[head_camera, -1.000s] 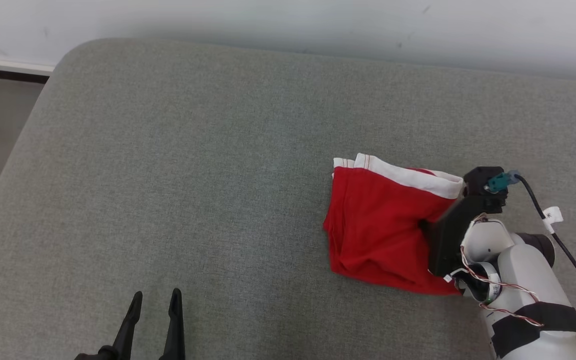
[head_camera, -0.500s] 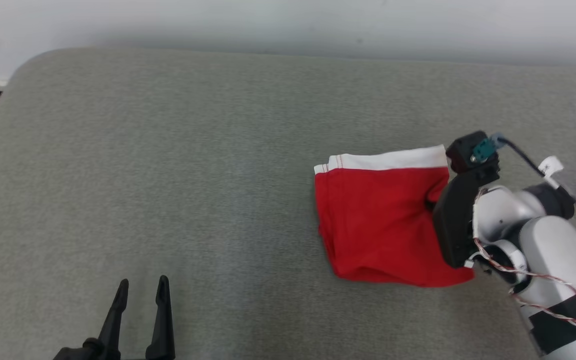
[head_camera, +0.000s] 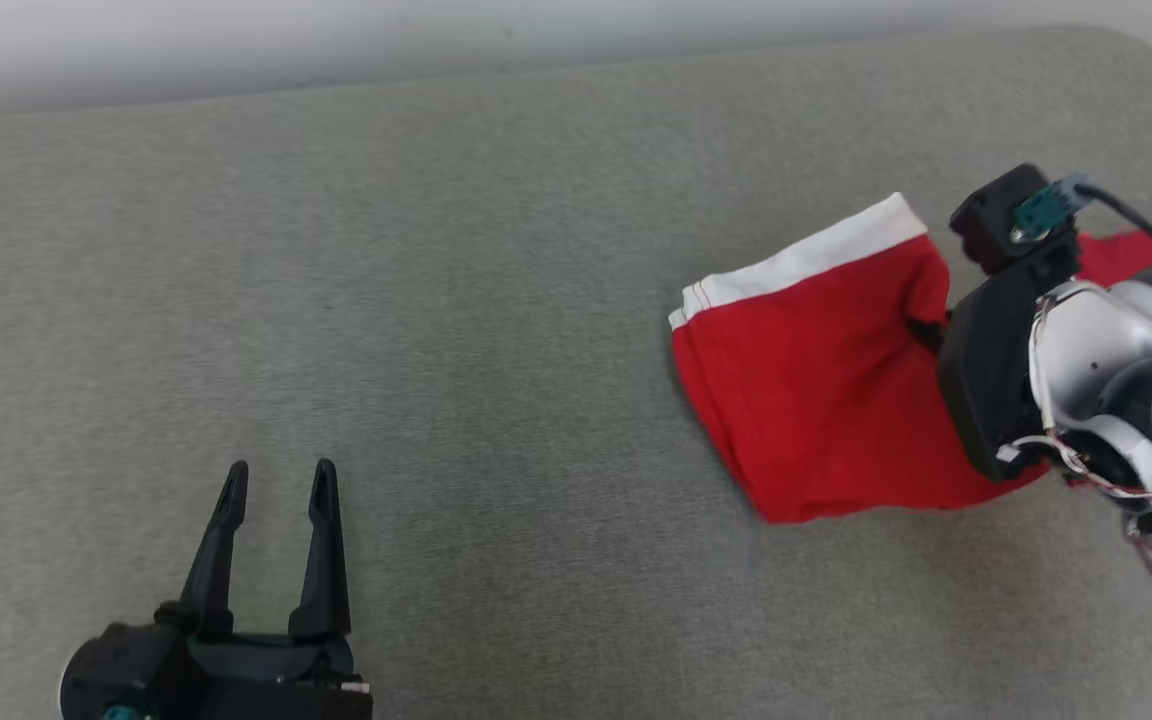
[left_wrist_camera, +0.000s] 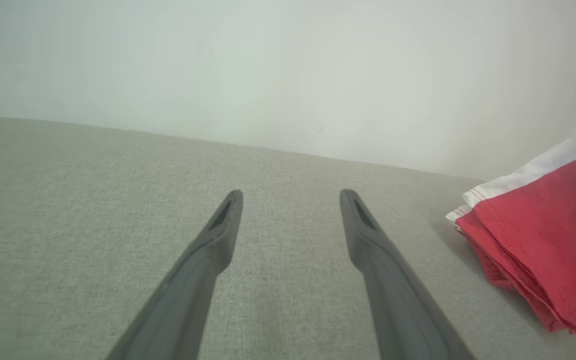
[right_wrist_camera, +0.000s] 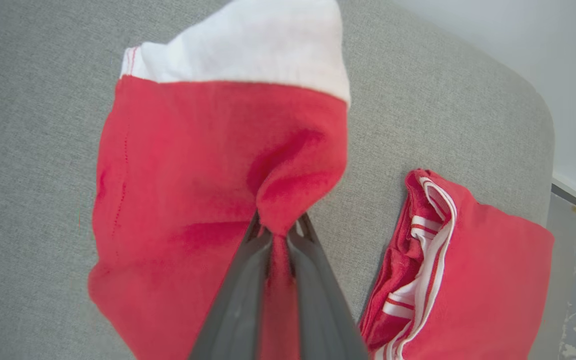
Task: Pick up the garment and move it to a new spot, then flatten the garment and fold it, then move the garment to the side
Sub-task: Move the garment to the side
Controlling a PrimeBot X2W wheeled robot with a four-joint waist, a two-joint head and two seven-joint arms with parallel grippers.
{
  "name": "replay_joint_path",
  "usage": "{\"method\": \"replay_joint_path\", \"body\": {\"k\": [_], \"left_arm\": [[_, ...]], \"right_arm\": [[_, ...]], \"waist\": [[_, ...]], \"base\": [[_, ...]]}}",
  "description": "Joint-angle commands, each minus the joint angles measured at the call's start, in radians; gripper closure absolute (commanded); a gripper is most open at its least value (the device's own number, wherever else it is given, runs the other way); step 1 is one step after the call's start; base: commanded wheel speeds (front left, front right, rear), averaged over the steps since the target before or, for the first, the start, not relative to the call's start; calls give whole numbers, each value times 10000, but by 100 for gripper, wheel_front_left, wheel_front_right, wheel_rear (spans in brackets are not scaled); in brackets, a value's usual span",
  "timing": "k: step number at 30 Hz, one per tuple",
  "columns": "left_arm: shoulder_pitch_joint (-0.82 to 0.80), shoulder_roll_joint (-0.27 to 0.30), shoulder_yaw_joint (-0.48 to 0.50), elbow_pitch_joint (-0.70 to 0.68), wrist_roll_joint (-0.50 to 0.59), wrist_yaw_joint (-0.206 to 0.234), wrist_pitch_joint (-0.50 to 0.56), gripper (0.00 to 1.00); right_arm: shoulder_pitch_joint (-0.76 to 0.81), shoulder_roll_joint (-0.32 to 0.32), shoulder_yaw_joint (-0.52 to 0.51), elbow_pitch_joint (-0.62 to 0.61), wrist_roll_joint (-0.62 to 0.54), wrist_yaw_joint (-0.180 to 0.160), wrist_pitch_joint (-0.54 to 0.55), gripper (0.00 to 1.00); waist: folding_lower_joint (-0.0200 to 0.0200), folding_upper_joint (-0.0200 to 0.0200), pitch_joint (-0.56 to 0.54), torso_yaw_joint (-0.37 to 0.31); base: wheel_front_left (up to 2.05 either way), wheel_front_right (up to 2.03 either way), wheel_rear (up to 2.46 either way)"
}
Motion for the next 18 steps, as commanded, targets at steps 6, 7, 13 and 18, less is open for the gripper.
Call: {"method": "replay_joint_path", "body": {"k": [6,7,13,18], "left_arm": [[-492,160,49,-206,380,10,-26,0],[-548,179,47,-240,403,10,-25,0],[-727,253,133,-755,617,10,-26,0],[-819,354,133,-1189,841,10,-26,0]], "right_arm": [[-393,-526,-290,34,169,-28,-353,100],[-411,-607,-328,90,180,-28,-446,100],[-724,-1237,-518,461,-100,-28,-1291,100],[-833,-1651,-815,1060,-317,-28,-1786,100]], "waist": [[0,-1,1366,-1372],[0,-1,1426,-1425],[0,-1,1765,-1596],[0,-1,1975,-1553]], "base": [[0,0,0],[0,0,0],[0,0,0],[0,0,0]]}}
